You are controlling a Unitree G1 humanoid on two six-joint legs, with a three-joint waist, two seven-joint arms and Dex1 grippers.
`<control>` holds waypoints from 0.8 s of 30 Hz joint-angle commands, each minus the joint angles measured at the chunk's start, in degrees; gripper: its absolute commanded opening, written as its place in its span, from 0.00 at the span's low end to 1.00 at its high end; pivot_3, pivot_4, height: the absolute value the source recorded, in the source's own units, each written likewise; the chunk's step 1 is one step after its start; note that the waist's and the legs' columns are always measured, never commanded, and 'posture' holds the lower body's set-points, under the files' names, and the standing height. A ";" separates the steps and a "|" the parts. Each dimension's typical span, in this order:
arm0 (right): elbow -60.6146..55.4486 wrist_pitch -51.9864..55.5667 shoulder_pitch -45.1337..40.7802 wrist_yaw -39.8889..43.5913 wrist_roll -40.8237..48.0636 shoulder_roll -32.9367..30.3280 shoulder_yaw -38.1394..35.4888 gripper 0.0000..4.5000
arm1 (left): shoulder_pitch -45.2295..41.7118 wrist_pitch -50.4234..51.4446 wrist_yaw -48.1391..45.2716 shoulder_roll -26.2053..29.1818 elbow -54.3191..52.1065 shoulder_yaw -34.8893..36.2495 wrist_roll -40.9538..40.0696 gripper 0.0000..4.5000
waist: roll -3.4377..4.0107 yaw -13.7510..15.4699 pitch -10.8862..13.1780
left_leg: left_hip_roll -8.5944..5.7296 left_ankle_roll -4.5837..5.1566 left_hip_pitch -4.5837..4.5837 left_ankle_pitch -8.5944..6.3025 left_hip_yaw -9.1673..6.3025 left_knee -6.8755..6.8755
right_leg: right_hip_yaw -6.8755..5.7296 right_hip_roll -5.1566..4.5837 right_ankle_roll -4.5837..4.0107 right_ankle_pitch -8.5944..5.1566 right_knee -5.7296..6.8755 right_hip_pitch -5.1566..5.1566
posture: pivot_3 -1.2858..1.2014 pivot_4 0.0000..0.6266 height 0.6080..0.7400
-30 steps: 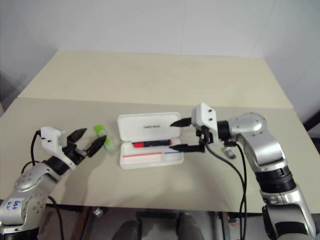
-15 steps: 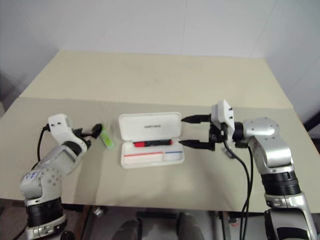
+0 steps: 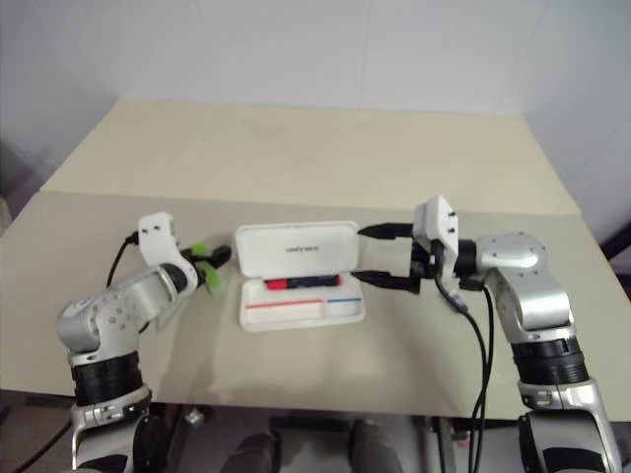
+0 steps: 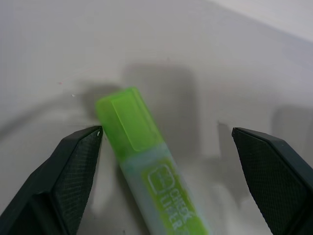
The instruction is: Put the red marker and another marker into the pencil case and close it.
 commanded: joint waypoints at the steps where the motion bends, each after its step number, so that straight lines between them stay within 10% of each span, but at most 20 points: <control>1: -0.57 -1.48 -1.39 -0.46 -0.08 0.40 -0.20 1.00 | -1.19 3.80 0.36 0.21 2.02 -0.63 1.99 0.96 | 0.01 0.00 -0.01 | 0.00 -0.01 0.01 0.00 0.00 0.01 | 0.00 0.00 0.00 0.00 0.00 0.01 | 0.52 0.24 1.00; 12: 1.35 -1.96 -1.56 -0.53 -0.09 0.09 -1.72 1.00 | -1.60 4.73 -2.79 1.32 1.17 -1.52 5.23 0.24 | 0.01 0.07 -0.01 | -0.01 -0.08 0.00 0.04 -0.01 -0.01 | 0.00 -0.02 0.01 0.01 -0.01 0.01 | 0.52 0.24 1.00; 24: 2.84 -1.66 1.09 -0.36 2.86 0.23 -4.68 1.00 | -4.84 -14.55 -17.81 15.98 2.88 -8.36 10.27 0.24 | 0.01 -0.13 0.00 | 0.04 -0.12 -0.03 0.07 0.01 -0.15 | 0.01 0.01 -0.01 0.01 -0.06 -0.08 | 0.52 0.24 1.00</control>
